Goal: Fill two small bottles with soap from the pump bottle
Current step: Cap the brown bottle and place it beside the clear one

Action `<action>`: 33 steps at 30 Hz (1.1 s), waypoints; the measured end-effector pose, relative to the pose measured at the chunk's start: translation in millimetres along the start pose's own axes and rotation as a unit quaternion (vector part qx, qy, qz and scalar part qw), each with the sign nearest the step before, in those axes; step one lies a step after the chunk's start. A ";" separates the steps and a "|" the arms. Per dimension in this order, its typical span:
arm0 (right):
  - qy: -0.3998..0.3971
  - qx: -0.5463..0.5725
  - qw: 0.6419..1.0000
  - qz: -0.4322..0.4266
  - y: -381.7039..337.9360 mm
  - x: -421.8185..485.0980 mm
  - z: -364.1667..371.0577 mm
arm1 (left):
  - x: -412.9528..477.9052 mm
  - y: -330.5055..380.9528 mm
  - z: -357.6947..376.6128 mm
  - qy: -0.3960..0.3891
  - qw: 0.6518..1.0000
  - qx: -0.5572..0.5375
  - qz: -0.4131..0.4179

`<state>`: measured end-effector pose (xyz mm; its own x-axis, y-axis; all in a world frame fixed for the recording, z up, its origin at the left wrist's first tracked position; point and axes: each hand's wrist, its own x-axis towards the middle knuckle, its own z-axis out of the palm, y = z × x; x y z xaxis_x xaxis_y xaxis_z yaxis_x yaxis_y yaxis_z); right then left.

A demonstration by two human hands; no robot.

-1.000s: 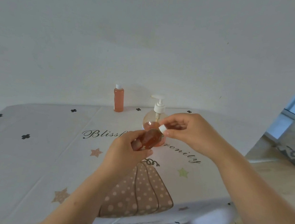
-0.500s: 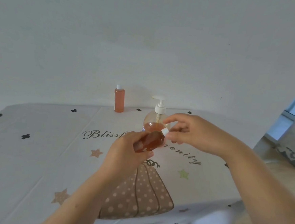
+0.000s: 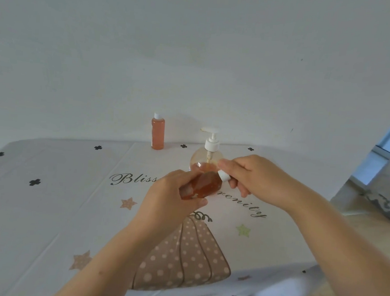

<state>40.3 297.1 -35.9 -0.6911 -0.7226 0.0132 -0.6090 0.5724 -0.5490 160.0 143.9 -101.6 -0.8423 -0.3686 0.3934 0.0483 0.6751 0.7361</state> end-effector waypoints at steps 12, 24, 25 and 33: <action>0.015 0.041 0.999 0.003 -0.4 -0.2 7.8 | 1.5 -0.9 0.1 0.003 1.000 0.020 0.010; 0.047 0.039 0.998 -0.022 -14.9 0.7 15.0 | 5.6 -9.7 -7.5 -0.003 0.999 0.028 0.032; 0.056 0.054 0.997 -0.020 -16.9 3.2 17.6 | 6.0 -10.7 -9.7 0.003 0.999 0.029 0.036; 0.074 0.073 0.994 -0.011 -53.4 29.8 41.0 | 6.9 -29.3 -34.8 0.050 0.998 0.033 -0.008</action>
<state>68.2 229.1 -40.5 -0.7343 -0.6632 0.1449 -0.5700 0.4864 -0.6622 171.5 99.3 -101.3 -0.7840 -0.4394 0.4384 -0.0019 0.7080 0.7062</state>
